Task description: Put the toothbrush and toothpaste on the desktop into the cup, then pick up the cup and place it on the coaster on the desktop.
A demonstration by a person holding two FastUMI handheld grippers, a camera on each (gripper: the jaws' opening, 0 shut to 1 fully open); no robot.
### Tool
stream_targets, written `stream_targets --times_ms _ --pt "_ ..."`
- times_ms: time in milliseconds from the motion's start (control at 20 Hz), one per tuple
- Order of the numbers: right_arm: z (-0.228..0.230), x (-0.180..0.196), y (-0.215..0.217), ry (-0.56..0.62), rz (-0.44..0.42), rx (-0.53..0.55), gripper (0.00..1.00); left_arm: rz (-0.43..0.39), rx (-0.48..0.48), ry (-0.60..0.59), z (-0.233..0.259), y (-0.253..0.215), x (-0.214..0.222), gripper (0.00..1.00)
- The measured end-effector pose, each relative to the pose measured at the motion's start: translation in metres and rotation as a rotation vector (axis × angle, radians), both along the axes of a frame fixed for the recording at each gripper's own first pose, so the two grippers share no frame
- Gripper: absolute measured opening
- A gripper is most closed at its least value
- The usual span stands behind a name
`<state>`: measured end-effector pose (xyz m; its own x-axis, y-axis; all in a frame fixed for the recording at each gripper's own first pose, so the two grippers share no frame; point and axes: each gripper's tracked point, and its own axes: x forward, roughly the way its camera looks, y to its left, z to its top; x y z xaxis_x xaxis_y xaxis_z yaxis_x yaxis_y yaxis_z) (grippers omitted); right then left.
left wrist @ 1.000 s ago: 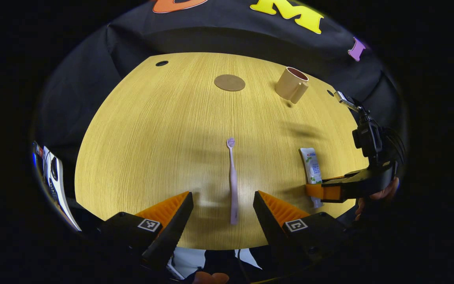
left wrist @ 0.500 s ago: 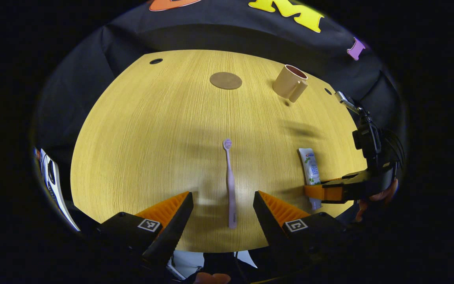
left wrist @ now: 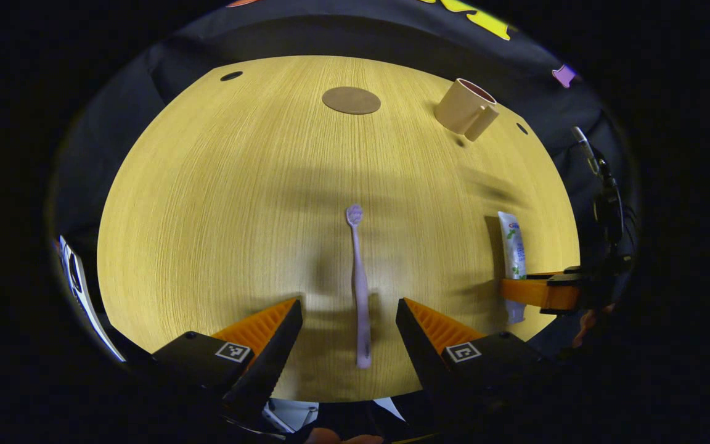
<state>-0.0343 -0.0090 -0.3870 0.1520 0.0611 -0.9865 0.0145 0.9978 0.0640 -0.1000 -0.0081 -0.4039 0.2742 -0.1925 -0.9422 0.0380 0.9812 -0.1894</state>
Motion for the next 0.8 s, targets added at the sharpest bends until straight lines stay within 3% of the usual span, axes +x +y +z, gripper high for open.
stream_targets --times_ms 400,450,500,800 --pt "0.02 0.004 -0.004 -0.033 -0.02 0.037 0.42 -0.008 0.012 0.066 -0.033 0.0 -0.002 0.92" --pt "0.022 0.005 -0.005 -0.037 -0.02 0.037 0.42 -0.004 0.016 0.069 -0.035 0.0 -0.001 0.96" --pt "0.024 0.005 -0.006 -0.038 -0.023 0.038 0.42 0.005 0.016 0.074 -0.037 0.0 -0.001 0.88" --pt "0.029 0.005 -0.006 -0.042 -0.03 0.051 0.42 0.05 0.033 0.097 -0.038 -0.004 -0.001 0.63"
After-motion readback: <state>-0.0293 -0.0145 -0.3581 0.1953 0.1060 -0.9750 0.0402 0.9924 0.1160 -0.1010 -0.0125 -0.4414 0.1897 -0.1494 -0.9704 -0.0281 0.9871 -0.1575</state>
